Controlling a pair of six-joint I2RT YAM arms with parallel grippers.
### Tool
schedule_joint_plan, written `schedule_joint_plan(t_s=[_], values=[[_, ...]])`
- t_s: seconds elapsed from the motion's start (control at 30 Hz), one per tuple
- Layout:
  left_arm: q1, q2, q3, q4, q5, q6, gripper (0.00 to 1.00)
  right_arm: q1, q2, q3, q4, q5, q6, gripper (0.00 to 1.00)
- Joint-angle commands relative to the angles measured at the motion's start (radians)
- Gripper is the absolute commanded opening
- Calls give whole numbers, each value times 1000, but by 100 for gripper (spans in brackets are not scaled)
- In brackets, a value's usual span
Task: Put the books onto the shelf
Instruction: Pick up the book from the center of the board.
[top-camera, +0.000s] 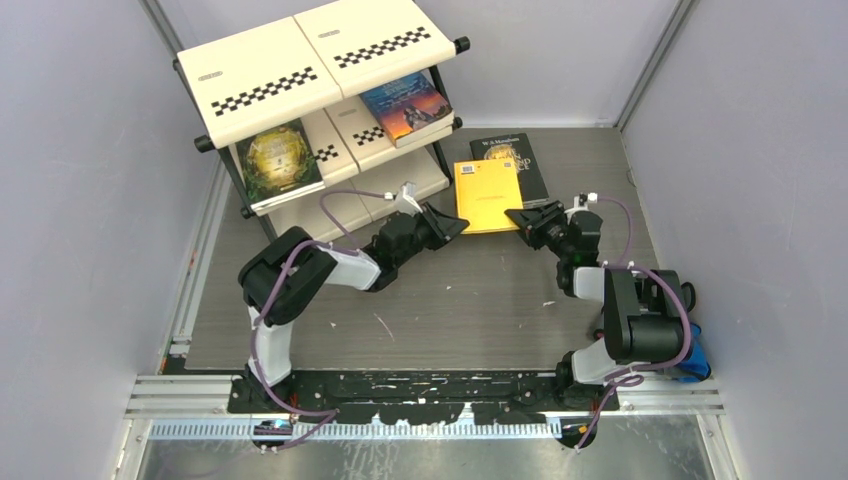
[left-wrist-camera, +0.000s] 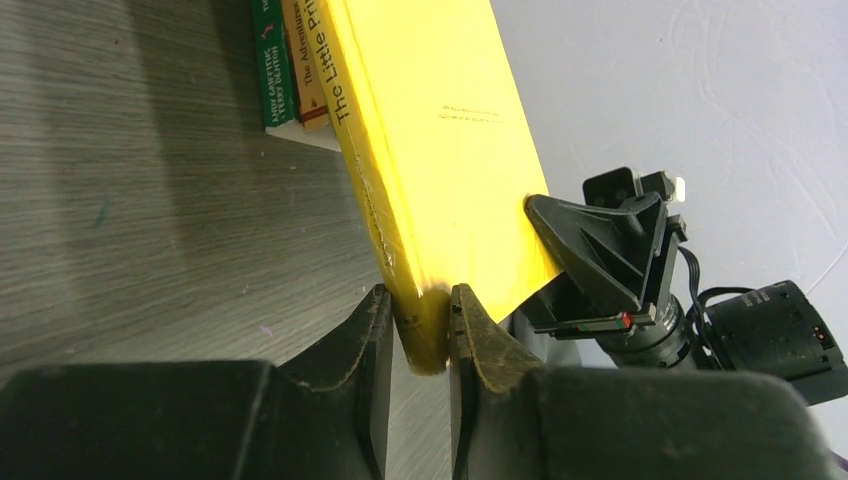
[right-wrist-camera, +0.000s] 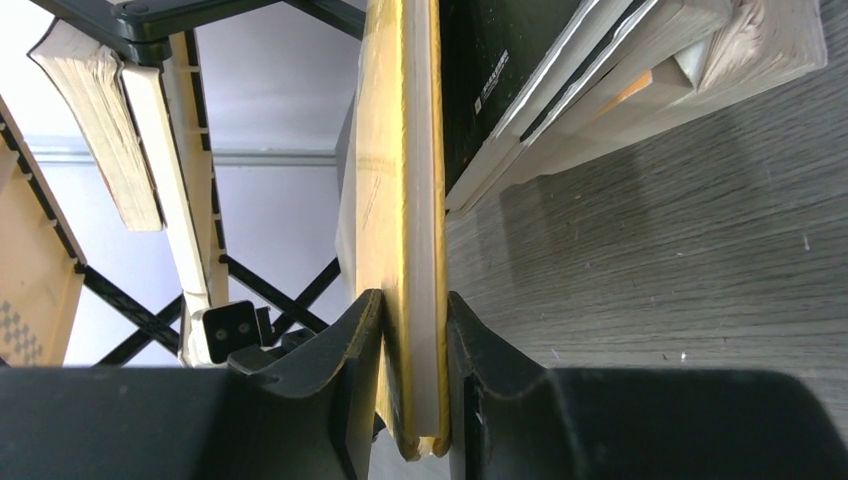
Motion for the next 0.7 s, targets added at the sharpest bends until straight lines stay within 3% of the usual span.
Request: schedule_joint_plan(t_s=[0.0,0.23,0.67], values=[[-44,-77,-23,-3,81,98,5,30,-44,22,83,-42,-20,1],[-44,-144,-68,-45,69,126,27,33,-98,-3,77,-36,-22,1],[-43,-222,-114,-94,35,160,36,63,-235,14,-54,-23,-55,1]])
